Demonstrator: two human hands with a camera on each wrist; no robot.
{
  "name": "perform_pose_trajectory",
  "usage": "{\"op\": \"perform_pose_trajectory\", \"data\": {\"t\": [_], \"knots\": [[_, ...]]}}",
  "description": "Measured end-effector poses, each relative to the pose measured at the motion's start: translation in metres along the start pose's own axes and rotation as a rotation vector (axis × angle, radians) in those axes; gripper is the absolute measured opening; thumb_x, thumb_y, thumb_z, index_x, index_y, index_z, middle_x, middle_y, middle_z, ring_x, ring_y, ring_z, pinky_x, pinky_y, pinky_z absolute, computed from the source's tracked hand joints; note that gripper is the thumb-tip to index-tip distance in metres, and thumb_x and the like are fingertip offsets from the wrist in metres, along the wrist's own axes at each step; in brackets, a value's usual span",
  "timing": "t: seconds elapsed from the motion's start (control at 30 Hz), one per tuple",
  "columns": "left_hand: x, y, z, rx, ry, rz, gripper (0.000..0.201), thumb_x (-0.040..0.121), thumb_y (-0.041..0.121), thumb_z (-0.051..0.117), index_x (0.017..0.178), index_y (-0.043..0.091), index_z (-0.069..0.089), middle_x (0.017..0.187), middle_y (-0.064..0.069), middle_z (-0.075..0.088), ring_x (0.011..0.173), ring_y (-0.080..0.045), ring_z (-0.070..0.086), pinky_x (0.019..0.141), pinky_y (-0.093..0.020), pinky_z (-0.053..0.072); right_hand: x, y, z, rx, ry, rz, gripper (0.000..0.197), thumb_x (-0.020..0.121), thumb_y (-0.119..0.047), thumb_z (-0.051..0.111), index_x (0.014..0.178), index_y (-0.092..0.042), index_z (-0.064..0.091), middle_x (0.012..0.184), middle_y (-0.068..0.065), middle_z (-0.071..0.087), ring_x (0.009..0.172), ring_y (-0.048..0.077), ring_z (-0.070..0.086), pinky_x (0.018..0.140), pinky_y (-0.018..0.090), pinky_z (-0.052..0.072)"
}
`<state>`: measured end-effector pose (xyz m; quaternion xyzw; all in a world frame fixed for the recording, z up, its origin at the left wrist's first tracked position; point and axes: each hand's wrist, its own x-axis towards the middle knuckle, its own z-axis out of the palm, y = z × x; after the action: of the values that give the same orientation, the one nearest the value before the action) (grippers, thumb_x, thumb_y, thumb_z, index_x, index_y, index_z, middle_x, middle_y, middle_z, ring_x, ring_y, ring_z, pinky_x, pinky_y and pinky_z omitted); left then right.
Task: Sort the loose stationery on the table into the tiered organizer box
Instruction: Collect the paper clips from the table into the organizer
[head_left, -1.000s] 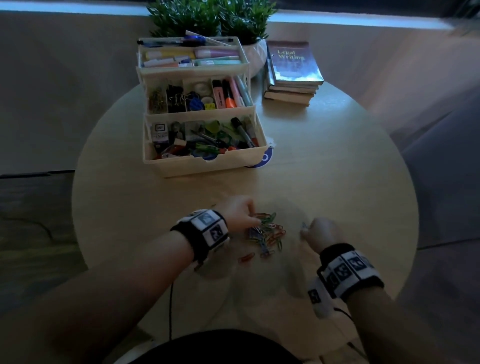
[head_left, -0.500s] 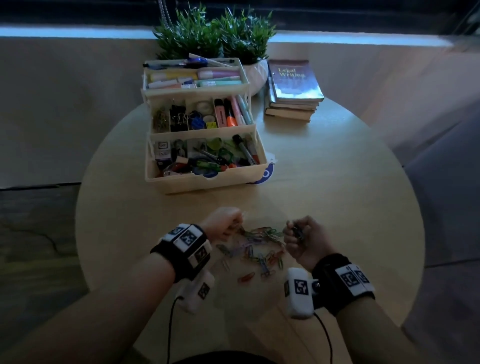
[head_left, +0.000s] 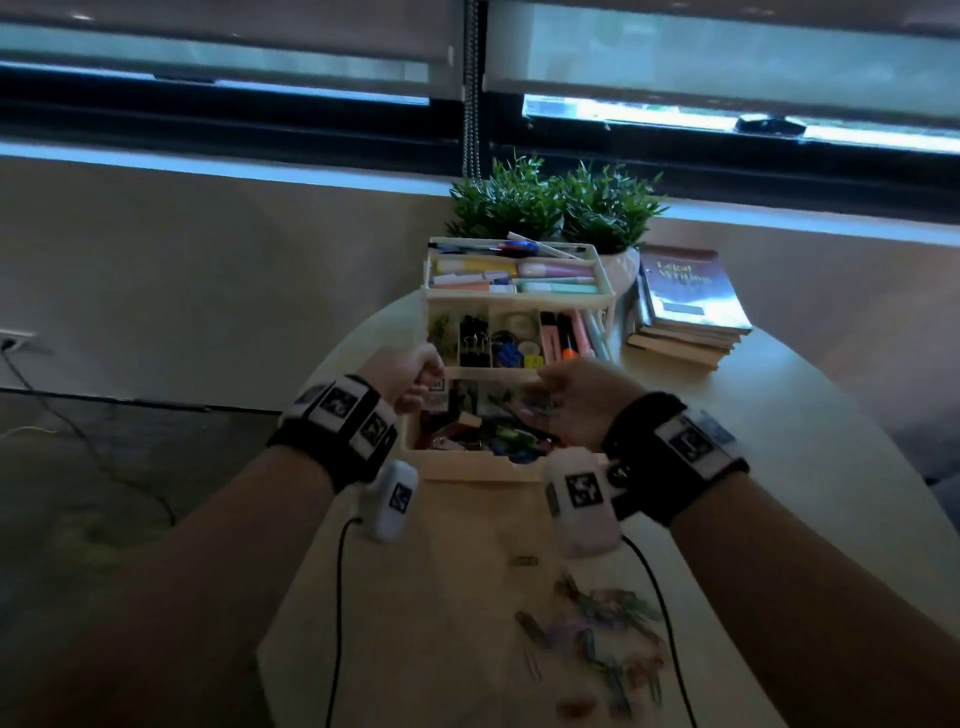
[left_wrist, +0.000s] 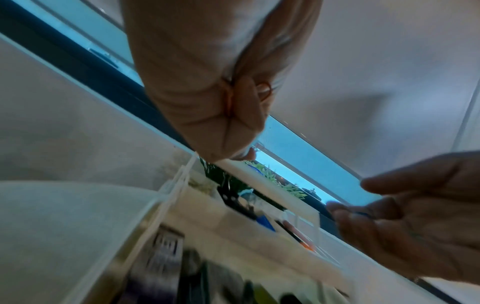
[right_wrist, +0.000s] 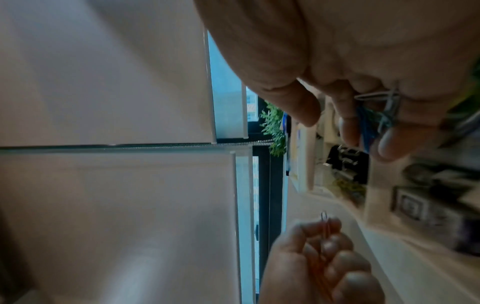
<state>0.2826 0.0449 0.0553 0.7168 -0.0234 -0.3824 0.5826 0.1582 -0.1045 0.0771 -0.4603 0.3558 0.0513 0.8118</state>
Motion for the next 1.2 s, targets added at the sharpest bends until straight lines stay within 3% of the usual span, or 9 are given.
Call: {"op": "perform_pose_trajectory", "data": {"t": [0.17, 0.3, 0.43, 0.53, 0.63, 0.7, 0.87, 1.0, 1.2], "knots": [[0.036, 0.045, -0.003, 0.212, 0.113, -0.002, 0.035, 0.093, 0.004, 0.039, 0.059, 0.011, 0.041, 0.054, -0.004, 0.038, 0.045, -0.013, 0.033, 0.040, -0.017, 0.030, 0.048, -0.042, 0.061, 0.016, 0.013, -0.030, 0.026, 0.099, -0.023, 0.035, 0.101, 0.000, 0.048, 0.082, 0.013, 0.045, 0.067, 0.024, 0.046, 0.059, 0.032, 0.046], [0.059, 0.044, -0.005, 0.156, 0.089, -0.017, 0.032, 0.097, 0.011, 0.039, 0.066, 0.020, 0.042, 0.080, -0.006, 0.050, 0.079, -0.024, 0.052, 0.089, -0.038, 0.049, 0.081, -0.051, 0.088, -0.017, 0.009, -0.022, 0.041, 0.099, -0.038, 0.031, 0.100, -0.005, 0.054, 0.070, 0.008, 0.045, 0.045, 0.020, 0.048, 0.037, 0.017, 0.041], [0.048, 0.055, 0.003, 0.128, 0.064, 0.015, 0.042, 0.099, 0.013, 0.031, 0.059, 0.010, 0.041, 0.052, -0.006, 0.045, 0.047, -0.017, 0.047, 0.047, -0.020, 0.042, 0.090, -0.047, 0.085, -0.059, -0.047, -0.019, 0.046, 0.098, -0.045, 0.027, 0.097, -0.008, 0.053, 0.065, 0.005, 0.046, 0.038, 0.015, 0.047, 0.034, 0.014, 0.039], [0.045, 0.053, 0.004, 0.078, 0.016, 0.014, 0.040, 0.098, 0.021, 0.037, 0.059, 0.014, 0.043, 0.042, 0.000, 0.045, 0.031, -0.010, 0.041, 0.036, -0.012, 0.032, 0.082, -0.049, 0.072, -0.114, -0.084, -0.087, 0.052, 0.100, -0.038, 0.028, 0.123, 0.003, 0.048, 0.108, 0.011, 0.060, 0.086, 0.024, 0.063, 0.068, 0.029, 0.054], [0.031, 0.048, 0.002, 0.027, -0.008, -0.006, 0.021, 0.094, 0.030, 0.047, 0.094, 0.012, 0.058, 0.079, -0.006, 0.058, 0.072, -0.016, 0.062, 0.073, -0.031, 0.056, 0.053, -0.049, 0.048, -0.127, -0.038, -0.235, 0.032, 0.098, -0.025, 0.041, 0.111, 0.001, 0.054, 0.106, 0.012, 0.058, 0.084, 0.023, 0.058, 0.080, 0.030, 0.048], [0.020, 0.042, 0.001, 0.139, 0.008, 0.040, 0.025, 0.095, 0.031, 0.048, 0.114, 0.016, 0.053, 0.106, -0.005, 0.054, 0.105, -0.022, 0.054, 0.097, -0.042, 0.046, 0.030, -0.044, 0.024, -0.132, 0.020, -0.342, 0.019, 0.096, -0.016, 0.045, 0.093, -0.003, 0.058, 0.085, 0.008, 0.064, 0.072, 0.018, 0.060, 0.069, 0.025, 0.051], [-0.029, 0.001, 0.016, 0.319, -0.107, 0.160, 0.016, 0.096, 0.013, 0.046, 0.087, 0.013, 0.059, 0.082, -0.003, 0.056, 0.071, -0.013, 0.054, 0.065, -0.024, 0.046, -0.021, 0.001, -0.056, -0.226, 0.278, -0.423, 0.027, 0.091, -0.002, 0.046, 0.067, -0.007, 0.059, 0.055, 0.003, 0.062, 0.049, 0.012, 0.056, 0.052, 0.021, 0.046], [-0.046, -0.060, 0.042, 0.711, -0.260, 0.210, 0.022, 0.092, 0.016, 0.055, 0.109, 0.009, 0.065, 0.095, 0.002, 0.062, 0.078, -0.006, 0.056, 0.066, -0.016, 0.042, -0.022, 0.059, -0.119, -0.614, 0.425, -0.191, 0.021, 0.089, -0.003, 0.049, 0.071, -0.005, 0.059, 0.074, 0.013, 0.055, 0.063, 0.019, 0.049, 0.058, 0.025, 0.040], [-0.050, -0.125, 0.093, 1.178, -0.351, 0.072, 0.038, 0.094, 0.024, 0.050, 0.130, 0.012, 0.050, 0.131, -0.011, 0.046, 0.119, -0.025, 0.048, 0.094, -0.028, 0.040, -0.002, 0.115, -0.135, -1.437, 0.270, -0.036, 0.049, 0.096, -0.017, 0.042, 0.143, -0.018, 0.031, 0.152, 0.001, 0.027, 0.136, 0.023, 0.034, 0.110, 0.033, 0.032]]}}
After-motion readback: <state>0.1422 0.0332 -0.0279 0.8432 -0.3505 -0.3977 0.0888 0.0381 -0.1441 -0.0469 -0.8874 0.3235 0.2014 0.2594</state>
